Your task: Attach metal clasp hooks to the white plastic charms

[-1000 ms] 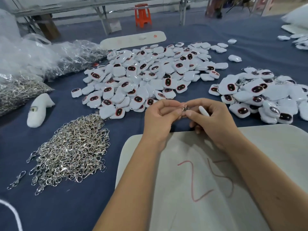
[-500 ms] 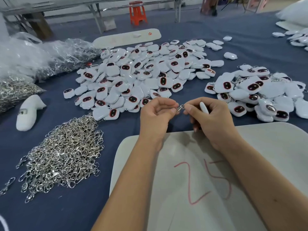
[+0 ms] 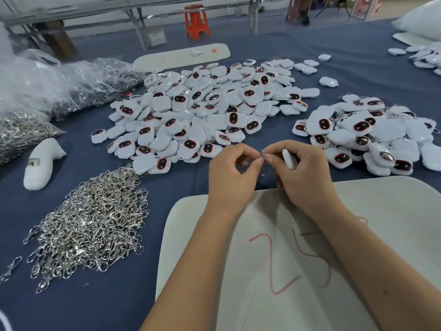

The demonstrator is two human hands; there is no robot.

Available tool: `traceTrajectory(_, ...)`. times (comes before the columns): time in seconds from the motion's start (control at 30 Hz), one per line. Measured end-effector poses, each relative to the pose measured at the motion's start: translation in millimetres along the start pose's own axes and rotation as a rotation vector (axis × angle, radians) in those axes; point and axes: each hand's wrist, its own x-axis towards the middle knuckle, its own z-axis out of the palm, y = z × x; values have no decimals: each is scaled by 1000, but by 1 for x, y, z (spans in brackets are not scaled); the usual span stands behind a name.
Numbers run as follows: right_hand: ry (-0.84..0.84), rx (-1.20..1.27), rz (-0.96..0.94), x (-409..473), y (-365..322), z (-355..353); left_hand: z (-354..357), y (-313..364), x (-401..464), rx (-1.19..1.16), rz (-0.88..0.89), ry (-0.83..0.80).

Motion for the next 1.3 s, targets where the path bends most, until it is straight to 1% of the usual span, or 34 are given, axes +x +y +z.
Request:
traceTrajectory(0.17,17,-177,-138,-2,-4,-2,-1,-1,0,-3,36,-8)
traceTrajectory(0.23,30,-211,-176,-2,-4,-2,-1,-1,0,-2,39,-16)
traceTrajectory(0.3,52,-163,-161,-2,-3,-1,-1,0,0,-15,36,-22)
traceTrajectory(0.37,60,-73,-104,-1,-3,-3,-1,1,1,-41,31,-10)
traceTrajectory(0.53,-48,5,-22,3,-1,-5,-1,1,3,-76,26,-4)
traceTrajectory(0.63,-71,34,-32,3,-2,-5,-1,1,2,-76,39,-22)
traceTrajectory(0.77,-58,68,-55,2,-2,-8,-1,3,2,-123,16,-70)
traceTrajectory(1.03,-93,52,-82,2,-1,-7,-6,-1,4,-178,5,-161)
traceTrajectory(1.3,-114,60,-118,3,2,-7,-10,-4,5,-215,-3,-192)
